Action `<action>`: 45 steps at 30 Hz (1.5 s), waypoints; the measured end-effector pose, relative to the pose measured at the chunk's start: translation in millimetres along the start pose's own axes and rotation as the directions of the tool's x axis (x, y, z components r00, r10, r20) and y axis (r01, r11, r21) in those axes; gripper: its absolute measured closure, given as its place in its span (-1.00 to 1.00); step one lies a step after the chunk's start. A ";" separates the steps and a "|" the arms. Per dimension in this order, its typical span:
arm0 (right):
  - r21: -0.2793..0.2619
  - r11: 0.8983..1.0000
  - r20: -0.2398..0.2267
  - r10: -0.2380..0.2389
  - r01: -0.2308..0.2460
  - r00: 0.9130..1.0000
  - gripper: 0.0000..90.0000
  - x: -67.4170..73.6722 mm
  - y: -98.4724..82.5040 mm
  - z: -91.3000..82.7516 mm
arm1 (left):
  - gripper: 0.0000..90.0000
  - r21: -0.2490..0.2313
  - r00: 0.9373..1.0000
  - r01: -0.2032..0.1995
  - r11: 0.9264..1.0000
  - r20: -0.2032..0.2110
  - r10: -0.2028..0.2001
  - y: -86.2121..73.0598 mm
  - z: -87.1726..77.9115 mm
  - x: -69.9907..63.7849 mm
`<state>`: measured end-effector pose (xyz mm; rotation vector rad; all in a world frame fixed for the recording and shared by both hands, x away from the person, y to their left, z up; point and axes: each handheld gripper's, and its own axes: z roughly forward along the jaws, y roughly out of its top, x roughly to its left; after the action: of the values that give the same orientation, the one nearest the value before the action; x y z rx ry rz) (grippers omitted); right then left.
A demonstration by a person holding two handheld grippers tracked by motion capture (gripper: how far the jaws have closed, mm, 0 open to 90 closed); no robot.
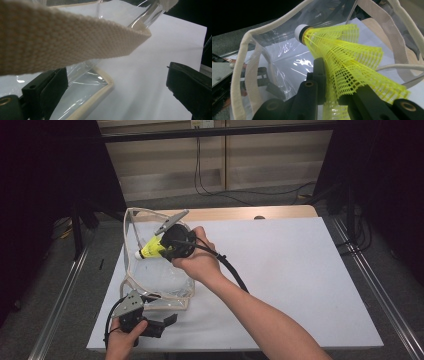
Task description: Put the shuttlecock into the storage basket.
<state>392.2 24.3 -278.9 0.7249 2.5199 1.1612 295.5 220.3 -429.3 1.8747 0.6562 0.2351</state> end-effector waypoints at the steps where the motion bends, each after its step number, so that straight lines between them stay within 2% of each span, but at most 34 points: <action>1: -0.001 1.000 -0.002 0.002 -0.002 1.000 0.84 -0.1 -0.2 1.7 | -0.91 0.000 1.000 -0.001 1.000 0.009 0.001 0.0 -0.1 0.4; 2: 0.003 1.000 -0.002 0.007 -0.007 1.000 0.84 0.0 -0.4 3.1 | -0.91 0.004 1.000 -0.002 1.000 -0.005 0.002 0.2 -0.2 -0.2; 3: 0.002 1.000 -0.004 0.010 -0.010 1.000 0.84 -0.3 -0.6 4.6 | -0.91 0.005 1.000 -0.002 1.000 0.009 0.002 0.1 -0.2 0.4; 4: 0.005 1.000 -0.005 0.015 -0.015 1.000 0.84 -0.3 -0.8 6.1 | -0.91 0.006 1.000 -0.003 1.000 -0.005 0.003 0.2 -0.1 -0.3; 7: 0.010 1.000 -0.001 0.015 -0.015 1.000 0.84 -0.6 -1.5 10.8 | -0.91 0.005 1.000 -0.003 1.000 -0.006 0.003 0.2 -0.1 -0.4; 14: 0.015 1.000 0.003 0.017 -0.017 1.000 0.84 2.0 -0.3 19.6 | -0.91 0.005 1.000 -0.004 1.000 0.011 0.004 -0.1 0.0 0.5; 15: 0.014 1.000 0.002 0.020 -0.020 1.000 0.84 2.6 0.0 20.9 | -0.91 0.007 1.000 -0.005 1.000 -0.006 0.005 0.2 -0.1 -0.3; 21: 0.015 0.999 -0.008 0.030 -0.030 1.000 0.84 6.2 0.5 29.4 | -0.91 0.005 1.000 -0.005 1.000 -0.005 0.005 0.1 -0.4 -0.3; 22: 0.013 0.999 -0.011 0.030 -0.030 0.999 0.84 6.4 0.4 31.0 | -0.91 0.004 1.000 -0.005 1.000 0.011 0.005 0.1 -0.6 0.4; 25: 0.014 0.999 -0.012 0.037 -0.037 0.999 0.84 7.4 0.1 34.8 | -0.91 -0.001 1.000 -0.005 1.000 -0.004 0.005 0.1 -0.6 -0.2; 26: 0.018 0.999 -0.014 0.039 -0.039 0.999 0.84 7.9 0.1 35.9 | -0.91 0.000 1.000 -0.003 1.000 0.011 0.003 0.0 -0.8 0.7; 28: 0.021 0.999 -0.014 0.042 -0.041 0.999 0.84 8.5 0.1 38.5 | -0.91 0.003 1.000 -0.002 1.000 0.012 0.002 -0.3 -0.6 0.7; 32: 0.022 0.998 -0.015 0.063 -0.063 0.998 0.84 8.5 -0.6 44.2 | -0.91 0.003 1.000 -0.005 1.000 0.014 0.004 0.0 -0.5 0.5; 33: 0.023 0.998 -0.013 0.065 -0.065 0.998 0.84 8.5 -0.7 45.4 | -0.91 0.004 1.000 -0.004 1.000 0.000 0.004 0.1 -0.6 -0.2; 34: 0.022 0.998 -0.013 0.065 -0.065 0.998 0.84 8.2 -1.0 47.1 | -0.91 0.002 1.000 -0.005 1.000 0.013 0.005 0.0 -0.6 0.7; 37: 0.021 0.997 -0.017 0.081 -0.080 0.997 0.84 7.8 -1.3 50.4 | -0.92 0.002 1.000 0.000 1.000 0.011 0.000 -0.5 -0.8 1.3; 45: 0.034 0.996 -0.014 0.082 -0.081 0.997 0.84 10.1 -1.9 57.9 | -0.91 0.008 1.000 -0.006 1.000 0.012 0.006 -0.7 -0.4 1.3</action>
<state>408.5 65.2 -317.9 0.8379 2.5502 1.1575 296.2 221.5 -429.9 1.8851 0.6444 0.2252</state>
